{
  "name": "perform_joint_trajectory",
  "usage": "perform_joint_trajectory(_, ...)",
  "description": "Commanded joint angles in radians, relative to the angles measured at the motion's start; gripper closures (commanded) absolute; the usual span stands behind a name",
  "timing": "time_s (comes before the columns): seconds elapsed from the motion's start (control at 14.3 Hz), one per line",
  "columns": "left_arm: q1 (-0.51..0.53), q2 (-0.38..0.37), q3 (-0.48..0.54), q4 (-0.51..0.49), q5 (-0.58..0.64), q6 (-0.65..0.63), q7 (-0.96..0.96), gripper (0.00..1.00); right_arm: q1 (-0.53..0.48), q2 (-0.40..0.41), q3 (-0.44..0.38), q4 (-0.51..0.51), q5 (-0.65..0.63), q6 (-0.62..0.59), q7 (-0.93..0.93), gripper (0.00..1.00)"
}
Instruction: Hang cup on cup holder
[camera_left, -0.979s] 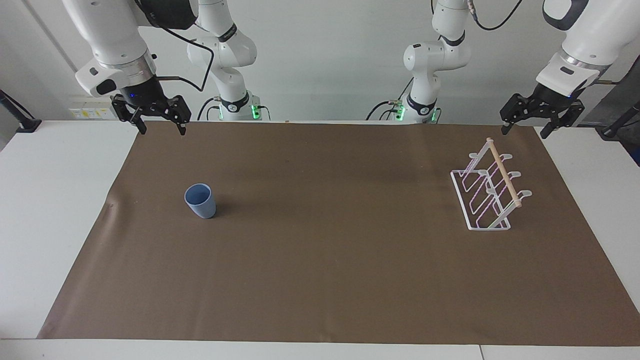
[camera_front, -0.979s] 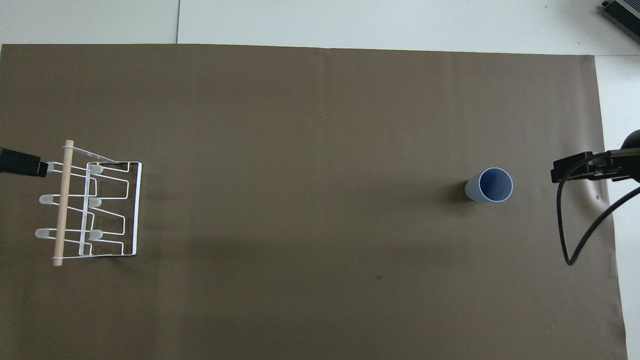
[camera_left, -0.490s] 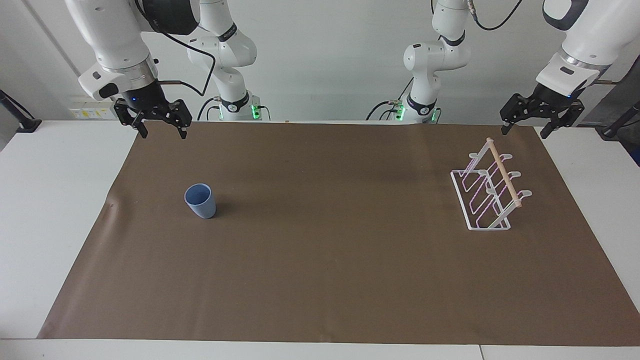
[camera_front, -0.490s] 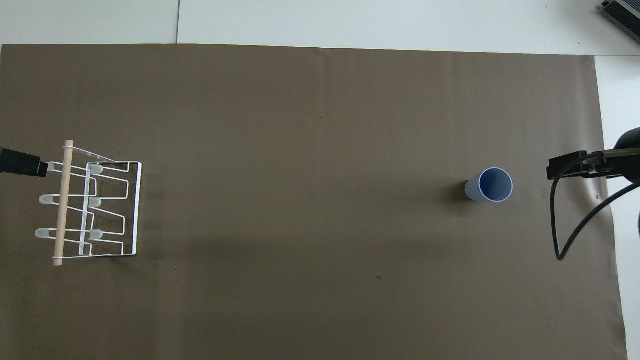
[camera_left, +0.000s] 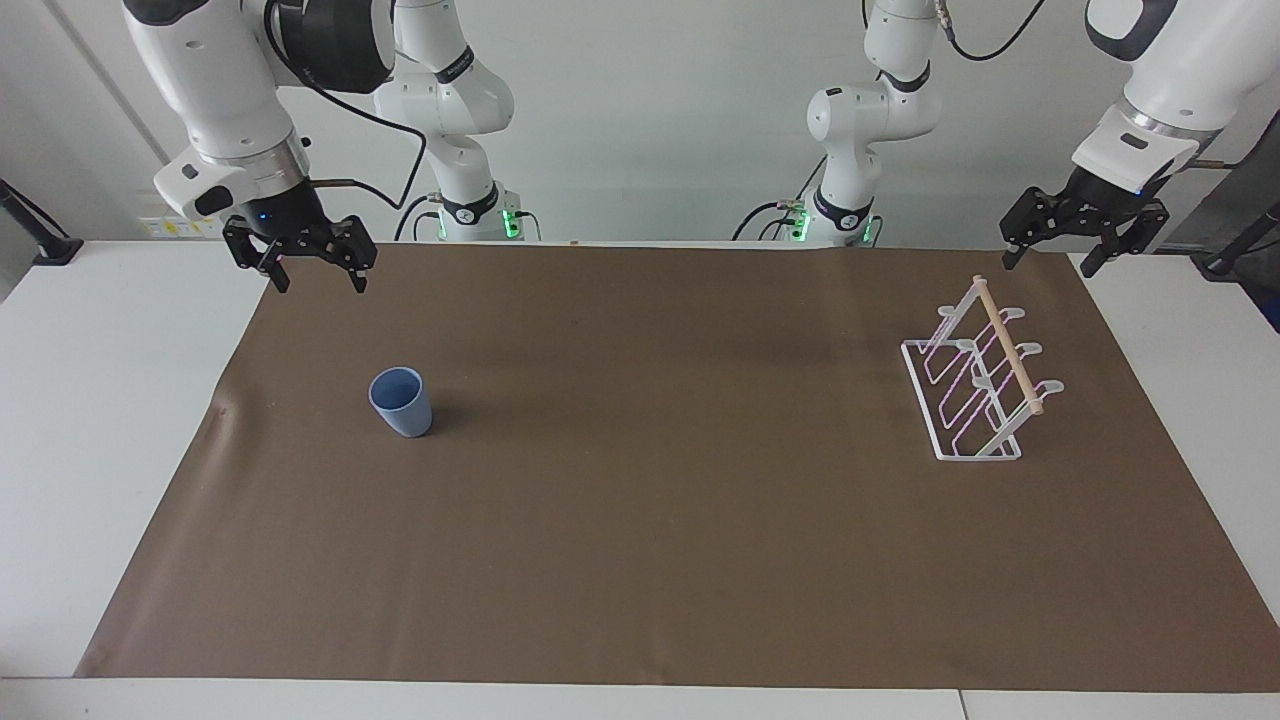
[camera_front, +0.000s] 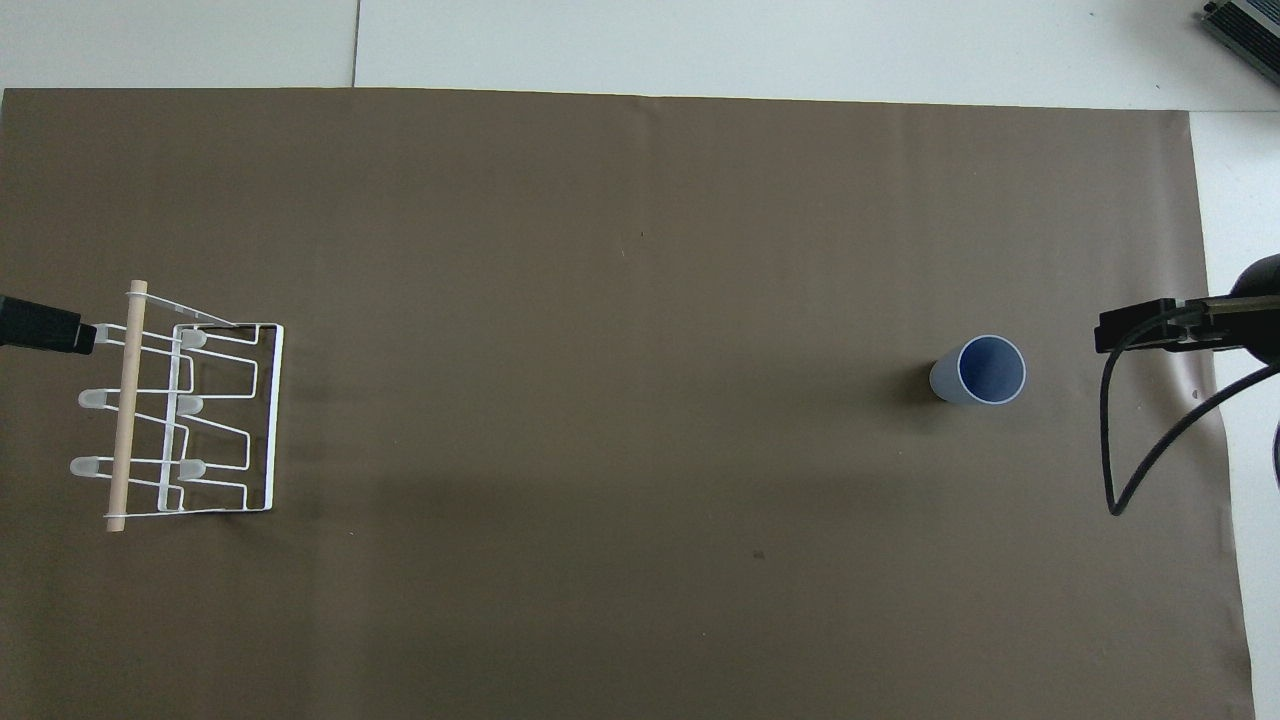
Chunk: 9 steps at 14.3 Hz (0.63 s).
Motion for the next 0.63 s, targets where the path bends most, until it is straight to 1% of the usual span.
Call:
perform_joint_trajectory(0.0,0.006,-0.022,0.000,-0.019,-0.007,-0.005,-0.003,0.00,-0.049,-0.028,0.006,-0.089,-0.005,0.063,-0.089,0.00)
perform_joint_trajectory(0.21,0.006,-0.022,0.000,-0.019,-0.007,-0.005,-0.003,0.00,-0.063,-0.032,0.006,-0.176,-0.005,0.170,-0.136,0.00)
perform_joint_trajectory(0.35,0.006,-0.022,0.000,-0.019,-0.007,-0.005,-0.003,0.00,-0.066,-0.017,0.006,-0.213,-0.004,0.244,-0.143,0.00)
perform_joint_trajectory(0.56,0.006,-0.022,0.000,-0.019,-0.007,-0.007,-0.003,0.00,-0.057,0.062,0.007,-0.215,0.045,0.332,-0.140,0.00)
